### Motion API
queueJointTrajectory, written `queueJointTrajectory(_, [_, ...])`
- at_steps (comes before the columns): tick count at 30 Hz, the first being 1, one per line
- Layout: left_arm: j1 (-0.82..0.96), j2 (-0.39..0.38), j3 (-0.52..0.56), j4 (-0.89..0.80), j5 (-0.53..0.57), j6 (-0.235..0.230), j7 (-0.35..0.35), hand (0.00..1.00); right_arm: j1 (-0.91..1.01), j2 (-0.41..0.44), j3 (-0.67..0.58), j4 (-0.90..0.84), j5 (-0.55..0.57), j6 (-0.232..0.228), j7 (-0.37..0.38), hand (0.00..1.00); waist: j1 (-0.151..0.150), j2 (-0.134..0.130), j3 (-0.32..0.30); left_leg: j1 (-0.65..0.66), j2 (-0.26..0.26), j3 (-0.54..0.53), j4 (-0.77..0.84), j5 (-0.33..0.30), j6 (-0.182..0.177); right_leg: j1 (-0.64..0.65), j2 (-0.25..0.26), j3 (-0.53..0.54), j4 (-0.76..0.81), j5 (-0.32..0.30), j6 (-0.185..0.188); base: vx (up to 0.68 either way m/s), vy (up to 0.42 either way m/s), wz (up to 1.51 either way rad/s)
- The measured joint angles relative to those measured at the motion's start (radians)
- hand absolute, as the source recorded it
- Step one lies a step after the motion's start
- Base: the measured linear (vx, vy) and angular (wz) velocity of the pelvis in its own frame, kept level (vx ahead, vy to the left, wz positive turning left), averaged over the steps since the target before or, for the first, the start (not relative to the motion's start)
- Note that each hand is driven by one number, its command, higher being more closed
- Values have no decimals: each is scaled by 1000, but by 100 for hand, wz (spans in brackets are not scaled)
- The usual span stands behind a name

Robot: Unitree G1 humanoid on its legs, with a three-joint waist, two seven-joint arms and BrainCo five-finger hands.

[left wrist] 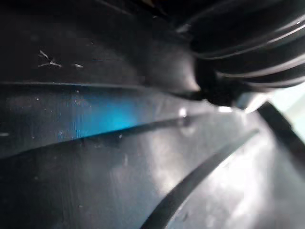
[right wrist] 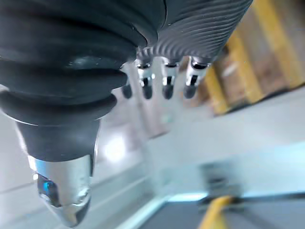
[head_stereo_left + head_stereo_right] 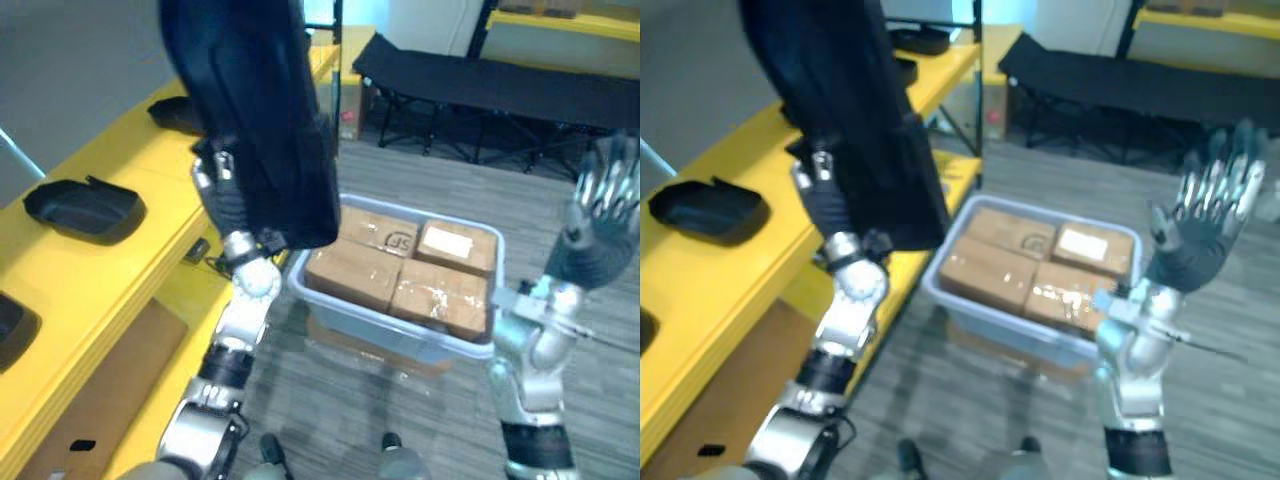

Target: Walk over and take plastic housings, then place them on the shelf

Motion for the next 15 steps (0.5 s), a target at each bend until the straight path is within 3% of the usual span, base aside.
queueJointTrajectory(2, [59, -1, -2, -65, -10, -23, -34, 100, 52, 31, -7, 35, 30, 24, 4, 0, -1, -1, -9, 0, 0, 1, 0, 0, -1, 0, 0, 2, -1, 0, 0, 0, 0, 0])
queueJointTrajectory(3, [231, -5, -6, -199, -39, -63, -136, 100, 157, 121, -39, 103, 72, 67, 80, 0, 1, -6, -92, -6, -2, 1, 0, -9, -9, -3, 0, 7, -12, 1, -1, 0, 0, 0])
queueJointTrajectory(9, [266, -4, 2, -206, -45, -65, -154, 100, 171, 121, -40, 104, 72, 68, 84, 0, 0, -6, -92, -6, -2, 4, 0, -9, -8, -5, 0, 11, -12, 1, -2, 0, 0, -1])
queueJointTrajectory(15, [377, 0, 69, -224, -152, -60, -282, 100, 233, 127, -99, 120, 52, 91, 123, 0, 1, -8, -91, -15, -2, 32, 0, -11, -6, -34, 0, 41, -12, 5, -3, 2, 3, -13])
